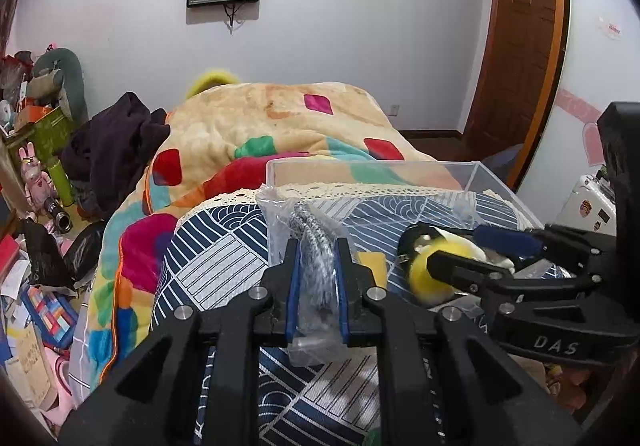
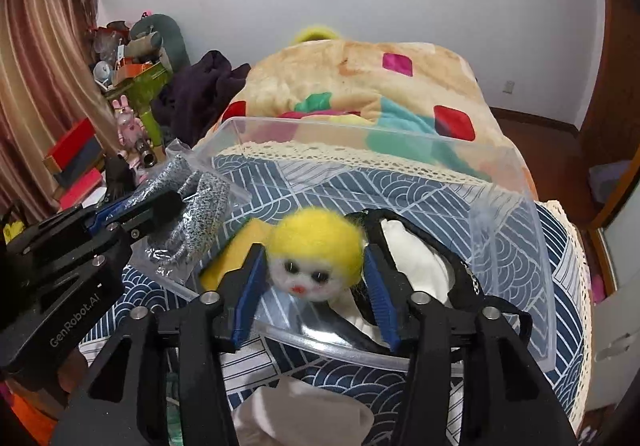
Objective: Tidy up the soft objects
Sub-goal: 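Grasp the clear plastic bag with the left gripper while the right grasps the doll, then release the plastic bag and doll into the clear box, then grasp the green glove with the left gripper while the right grasps the floral cloth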
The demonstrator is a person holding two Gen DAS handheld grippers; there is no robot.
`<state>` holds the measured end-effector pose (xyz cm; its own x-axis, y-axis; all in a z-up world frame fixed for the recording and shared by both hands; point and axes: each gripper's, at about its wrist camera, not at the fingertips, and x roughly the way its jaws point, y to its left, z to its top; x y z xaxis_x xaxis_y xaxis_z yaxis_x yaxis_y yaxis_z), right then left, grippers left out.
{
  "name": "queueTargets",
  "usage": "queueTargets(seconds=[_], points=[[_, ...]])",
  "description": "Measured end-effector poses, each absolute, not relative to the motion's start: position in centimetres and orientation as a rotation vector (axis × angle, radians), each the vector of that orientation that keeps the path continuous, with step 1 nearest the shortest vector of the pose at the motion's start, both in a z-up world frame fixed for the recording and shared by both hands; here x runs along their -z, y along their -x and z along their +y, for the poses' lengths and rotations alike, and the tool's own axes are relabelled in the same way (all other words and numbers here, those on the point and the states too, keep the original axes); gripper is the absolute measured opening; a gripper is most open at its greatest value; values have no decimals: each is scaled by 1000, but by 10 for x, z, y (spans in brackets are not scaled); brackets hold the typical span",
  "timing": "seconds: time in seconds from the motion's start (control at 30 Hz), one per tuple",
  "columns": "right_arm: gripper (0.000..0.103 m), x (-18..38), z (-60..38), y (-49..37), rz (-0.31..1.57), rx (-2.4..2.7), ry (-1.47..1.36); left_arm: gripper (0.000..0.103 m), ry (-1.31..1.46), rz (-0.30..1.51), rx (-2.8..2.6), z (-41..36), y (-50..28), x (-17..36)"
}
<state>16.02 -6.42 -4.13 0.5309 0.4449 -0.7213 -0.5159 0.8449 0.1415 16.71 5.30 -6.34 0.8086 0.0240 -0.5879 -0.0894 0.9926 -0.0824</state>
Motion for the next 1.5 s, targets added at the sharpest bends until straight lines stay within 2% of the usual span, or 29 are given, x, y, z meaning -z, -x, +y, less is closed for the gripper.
queueTargets(seconds=[0.1, 0.23, 0.37, 0.4, 0.47, 0.57, 0.8, 1.03, 1.2, 1.27, 1.5], points=[[62, 32, -70, -155, 795, -562, 91, 24, 105, 615, -45, 52, -161, 58], [63, 17, -80, -148, 747, -547, 77, 43, 93, 573, -32, 49, -147, 43], [77, 0, -96, -136, 674, -525, 62, 60, 72, 524, -21, 45, -129, 28], [78, -5, -100, -132, 654, -517, 63, 63, 65, 512, -20, 44, -123, 25], [79, -12, -106, -124, 626, -510, 61, 76, 54, 492, -21, 41, -112, 19], [82, -21, -120, -110, 581, -499, 54, 88, 45, 483, -15, 37, -99, 17], [84, -15, -143, -88, 560, -451, 72, 98, 25, 509, -5, 27, -72, 33], [84, 32, -153, -74, 700, -437, 91, 99, 108, 650, 43, 31, -60, 72], [84, 61, -153, -60, 777, -456, 127, 98, 118, 675, 33, 28, -47, 93], [84, 70, -154, -58, 804, -455, 144, 85, 148, 697, 64, 25, -44, 100], [84, 85, -159, -63, 857, -432, 126, 59, 155, 766, 119, 9, -47, 120]])
